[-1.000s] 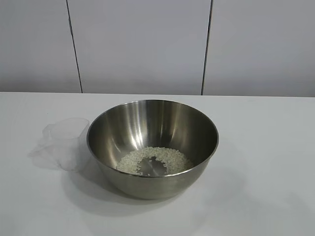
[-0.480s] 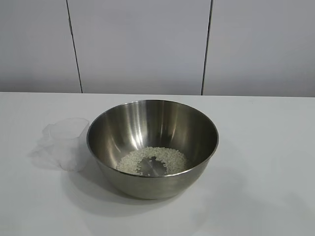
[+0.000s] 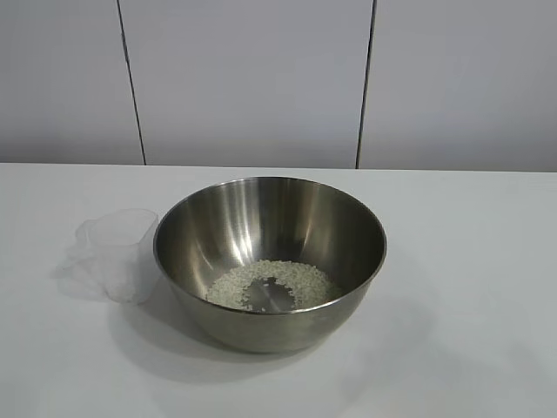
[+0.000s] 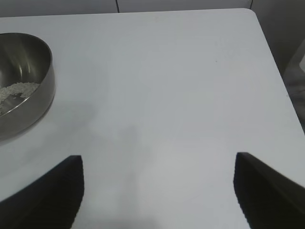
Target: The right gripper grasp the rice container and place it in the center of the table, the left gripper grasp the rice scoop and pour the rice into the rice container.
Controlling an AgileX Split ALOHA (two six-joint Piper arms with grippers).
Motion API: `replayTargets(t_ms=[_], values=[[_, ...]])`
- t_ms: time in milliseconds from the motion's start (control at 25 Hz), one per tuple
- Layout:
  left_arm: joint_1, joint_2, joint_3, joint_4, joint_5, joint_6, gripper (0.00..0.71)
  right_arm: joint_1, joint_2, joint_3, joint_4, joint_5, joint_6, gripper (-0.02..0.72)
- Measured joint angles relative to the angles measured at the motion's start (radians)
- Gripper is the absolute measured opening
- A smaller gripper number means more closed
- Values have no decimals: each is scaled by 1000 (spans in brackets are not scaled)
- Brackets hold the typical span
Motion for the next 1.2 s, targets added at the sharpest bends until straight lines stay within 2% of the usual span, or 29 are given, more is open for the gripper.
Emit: replayTargets(t_ms=[240,400,640,800,960,1200], values=[[-3,-245,114,30,1,-31,657,0,0,0,0,0,0,587],[-3,-345,144,122,58,-45,657,0,0,0,0,0,0,587],[-3,-358,178,262,134,-129,657,0,0,0,0,0,0,587],[-3,-358,181,273,140,-136,657,0,0,0,0,0,0,587],[-3,-358,207,271,197,-137,657,0,0,0,0,0,0,587],[-3,-358,210,271,202,-138,657,0,0,0,0,0,0,587]])
